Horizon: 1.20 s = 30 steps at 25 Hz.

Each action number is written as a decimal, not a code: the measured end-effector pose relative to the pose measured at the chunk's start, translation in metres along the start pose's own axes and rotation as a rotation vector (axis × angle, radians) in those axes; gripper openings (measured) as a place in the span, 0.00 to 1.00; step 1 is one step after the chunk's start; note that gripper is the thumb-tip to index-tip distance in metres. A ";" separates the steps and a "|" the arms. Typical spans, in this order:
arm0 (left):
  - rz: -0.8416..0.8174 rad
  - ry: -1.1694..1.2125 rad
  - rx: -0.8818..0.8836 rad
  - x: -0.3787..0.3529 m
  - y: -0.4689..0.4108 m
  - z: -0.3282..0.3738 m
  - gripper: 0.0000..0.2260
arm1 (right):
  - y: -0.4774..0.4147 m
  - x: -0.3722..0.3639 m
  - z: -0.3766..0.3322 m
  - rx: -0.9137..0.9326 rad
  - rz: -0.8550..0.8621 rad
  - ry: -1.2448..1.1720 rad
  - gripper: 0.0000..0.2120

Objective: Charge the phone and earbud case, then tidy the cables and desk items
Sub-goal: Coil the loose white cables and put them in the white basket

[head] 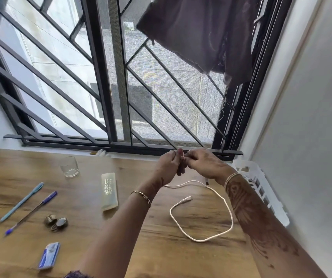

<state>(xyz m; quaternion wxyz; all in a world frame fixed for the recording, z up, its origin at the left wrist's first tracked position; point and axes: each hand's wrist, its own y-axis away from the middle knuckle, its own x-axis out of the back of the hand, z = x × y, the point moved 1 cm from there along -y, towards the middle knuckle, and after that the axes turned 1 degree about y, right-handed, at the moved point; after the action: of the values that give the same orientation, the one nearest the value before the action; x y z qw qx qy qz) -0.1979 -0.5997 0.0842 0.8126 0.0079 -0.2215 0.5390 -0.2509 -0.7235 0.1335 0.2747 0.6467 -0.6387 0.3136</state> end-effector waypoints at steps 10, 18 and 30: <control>-0.076 0.460 0.264 0.005 0.018 0.013 0.26 | -0.005 0.005 0.002 -0.021 0.120 -0.139 0.10; -0.114 1.168 0.442 0.010 0.015 0.005 0.24 | -0.007 -0.006 0.012 0.112 0.211 -0.022 0.03; -0.074 1.210 0.462 0.008 0.013 0.005 0.24 | -0.001 -0.030 0.011 -0.025 0.269 -0.500 0.05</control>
<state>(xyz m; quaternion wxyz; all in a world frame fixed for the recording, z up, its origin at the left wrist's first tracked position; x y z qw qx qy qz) -0.2081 -0.5887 0.0884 0.7893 -0.1148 0.3977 0.4536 -0.2492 -0.7117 0.1038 0.0727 0.6098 -0.7706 0.1701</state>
